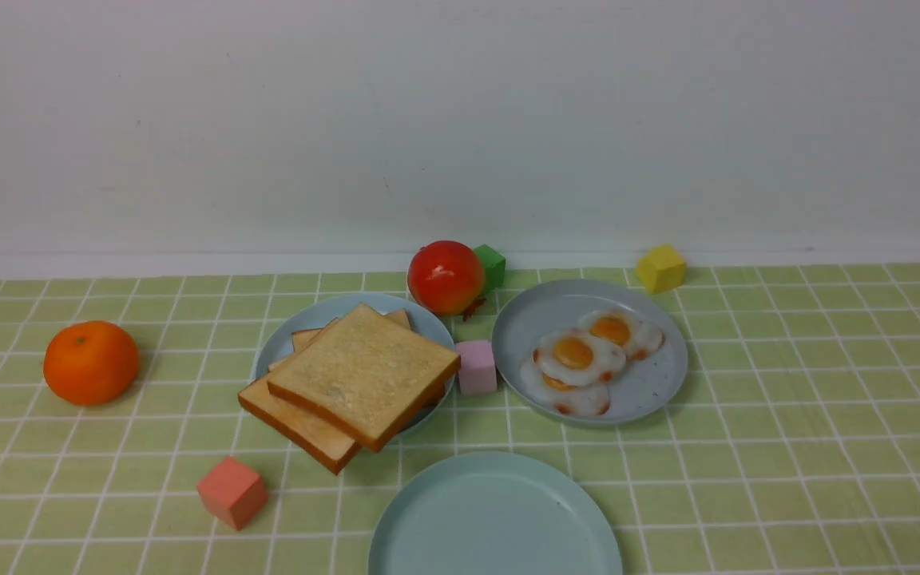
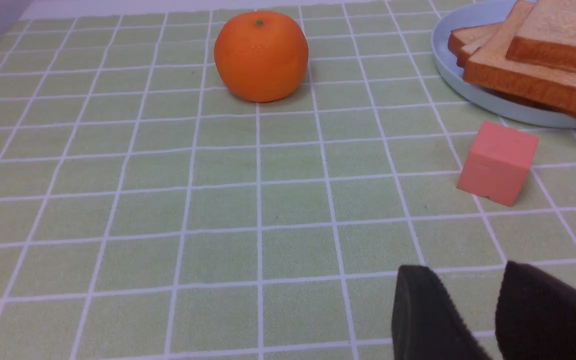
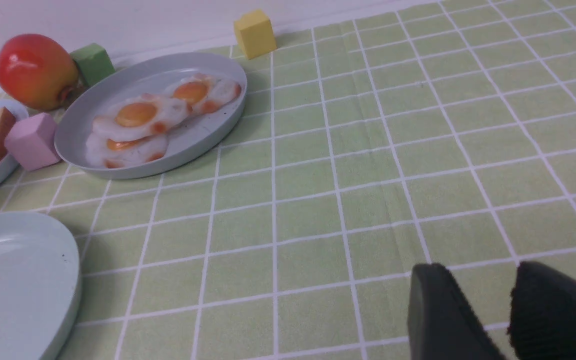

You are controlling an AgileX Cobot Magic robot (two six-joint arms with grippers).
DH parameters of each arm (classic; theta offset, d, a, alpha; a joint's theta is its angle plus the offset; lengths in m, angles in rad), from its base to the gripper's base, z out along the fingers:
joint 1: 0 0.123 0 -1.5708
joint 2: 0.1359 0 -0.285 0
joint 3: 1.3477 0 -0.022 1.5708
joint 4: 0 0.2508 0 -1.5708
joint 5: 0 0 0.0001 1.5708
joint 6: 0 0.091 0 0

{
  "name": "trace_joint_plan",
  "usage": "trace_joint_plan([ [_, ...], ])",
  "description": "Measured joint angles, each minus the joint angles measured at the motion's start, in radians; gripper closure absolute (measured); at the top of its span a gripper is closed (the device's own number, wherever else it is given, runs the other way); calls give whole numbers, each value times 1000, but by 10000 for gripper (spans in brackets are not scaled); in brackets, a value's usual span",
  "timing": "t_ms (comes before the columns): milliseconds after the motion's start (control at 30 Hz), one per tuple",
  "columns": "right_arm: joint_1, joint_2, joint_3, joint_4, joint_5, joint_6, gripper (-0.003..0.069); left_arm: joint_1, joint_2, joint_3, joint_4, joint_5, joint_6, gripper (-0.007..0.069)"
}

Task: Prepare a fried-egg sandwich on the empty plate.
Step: Use the left arm to grab a slice of bread

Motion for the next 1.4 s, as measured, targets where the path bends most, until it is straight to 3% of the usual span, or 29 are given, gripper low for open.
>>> trace_joint_plan([
  [1400, 0, 0, 2, -33, -20, 0, 418, 0, 0, 0, 3, -45, 0, 386],
])
